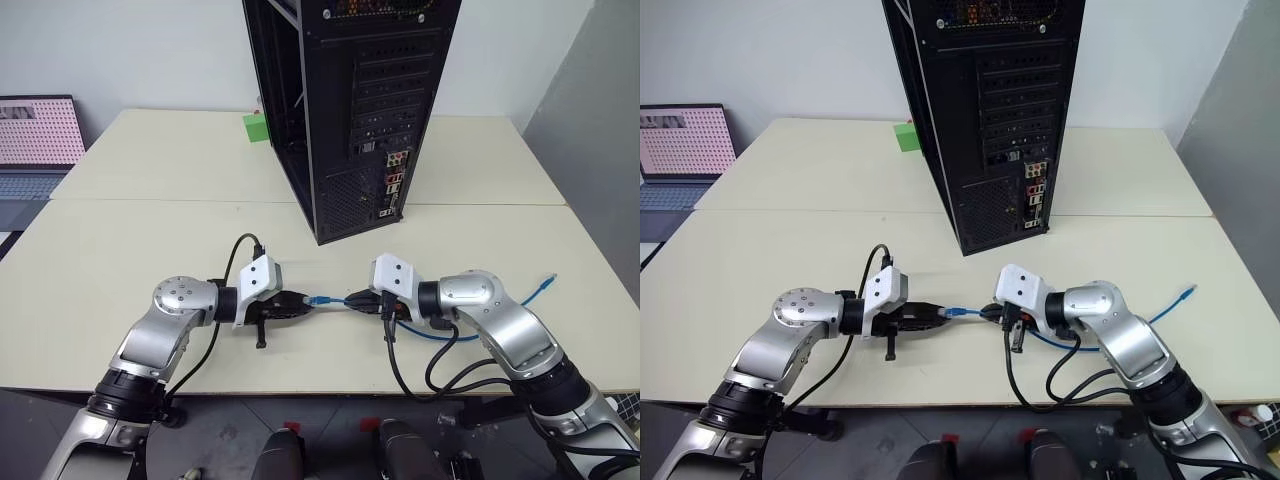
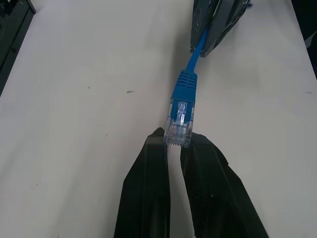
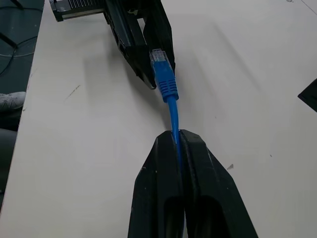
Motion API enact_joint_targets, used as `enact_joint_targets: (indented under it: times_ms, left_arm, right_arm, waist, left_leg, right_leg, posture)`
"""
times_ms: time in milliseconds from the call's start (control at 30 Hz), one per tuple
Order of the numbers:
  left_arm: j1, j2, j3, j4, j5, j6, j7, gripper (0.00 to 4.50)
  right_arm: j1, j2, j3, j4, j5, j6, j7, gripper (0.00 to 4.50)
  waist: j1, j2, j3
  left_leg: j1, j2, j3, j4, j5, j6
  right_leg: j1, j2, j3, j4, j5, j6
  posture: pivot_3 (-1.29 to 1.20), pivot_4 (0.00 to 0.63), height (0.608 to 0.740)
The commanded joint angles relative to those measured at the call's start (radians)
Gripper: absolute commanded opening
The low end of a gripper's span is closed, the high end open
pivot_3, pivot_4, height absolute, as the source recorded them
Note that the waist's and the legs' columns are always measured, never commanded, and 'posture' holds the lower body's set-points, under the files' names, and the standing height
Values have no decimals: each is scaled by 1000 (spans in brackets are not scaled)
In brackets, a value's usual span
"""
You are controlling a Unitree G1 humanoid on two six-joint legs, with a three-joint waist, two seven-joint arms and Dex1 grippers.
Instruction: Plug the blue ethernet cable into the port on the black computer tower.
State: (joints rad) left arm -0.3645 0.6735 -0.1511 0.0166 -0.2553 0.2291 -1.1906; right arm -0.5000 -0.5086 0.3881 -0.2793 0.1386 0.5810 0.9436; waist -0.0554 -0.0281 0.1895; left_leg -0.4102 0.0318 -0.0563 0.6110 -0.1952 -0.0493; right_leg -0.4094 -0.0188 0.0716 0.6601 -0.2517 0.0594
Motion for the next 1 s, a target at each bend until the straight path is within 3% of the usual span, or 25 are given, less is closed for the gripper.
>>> enact_joint_targets:
  times_ms: [33,233,467,633,733,1000]
  left_arm:
    - [-3,-6,-4,-23,-5,-19,-10,176]
    - [5,-10,-4,-33,-6,-29,-9,175]
    - [20,-11,-11,-38,11,-68,-4,174]
    - [33,-27,-13,-43,48,-170,25,174]
    - [36,-47,-20,-27,120,-340,73,174]
    - [19,-83,-26,113,331,-937,247,174]
  right_arm:
    - [-20,-1,1,-22,6,-16,12,0]
    - [-17,-1,-2,-19,12,-10,17,0]
    - [-8,-40,-21,-25,32,-13,66,1765]
    - [10,-104,-117,-61,137,55,116,3106]
    - [26,-89,-197,-85,254,151,103,3822]
    - [44,33,-298,-88,460,360,-9,3911]
  waist:
    - [0,0,0]
    - [0,0,0]
    - [0,0,0]
    - [2,0,0]
    - [6,0,0]
    - [8,0,0]
  left_leg:
    - [0,0,0,0,0,0]
    - [0,0,0,0,0,0]
    - [0,0,0,0,0,0]
    - [0,0,0,0,0,0]
    - [0,0,0,0,0,0]
    - [0,0,0,0,0,0]
  right_leg:
    - [0,0,0,0,0,0]
    - [0,0,0,0,0,0]
    - [0,0,0,0,0,0]
    - [0,0,0,0,0,0]
    - [0,0,0,0,0,0]
    - [0,0,0,0,1,0]
  posture:
    - [0,150,740]
    - [0,150,740]
    - [0,150,740]
    - [0,150,740]
    - [0,150,740]
    - [0,150,740]
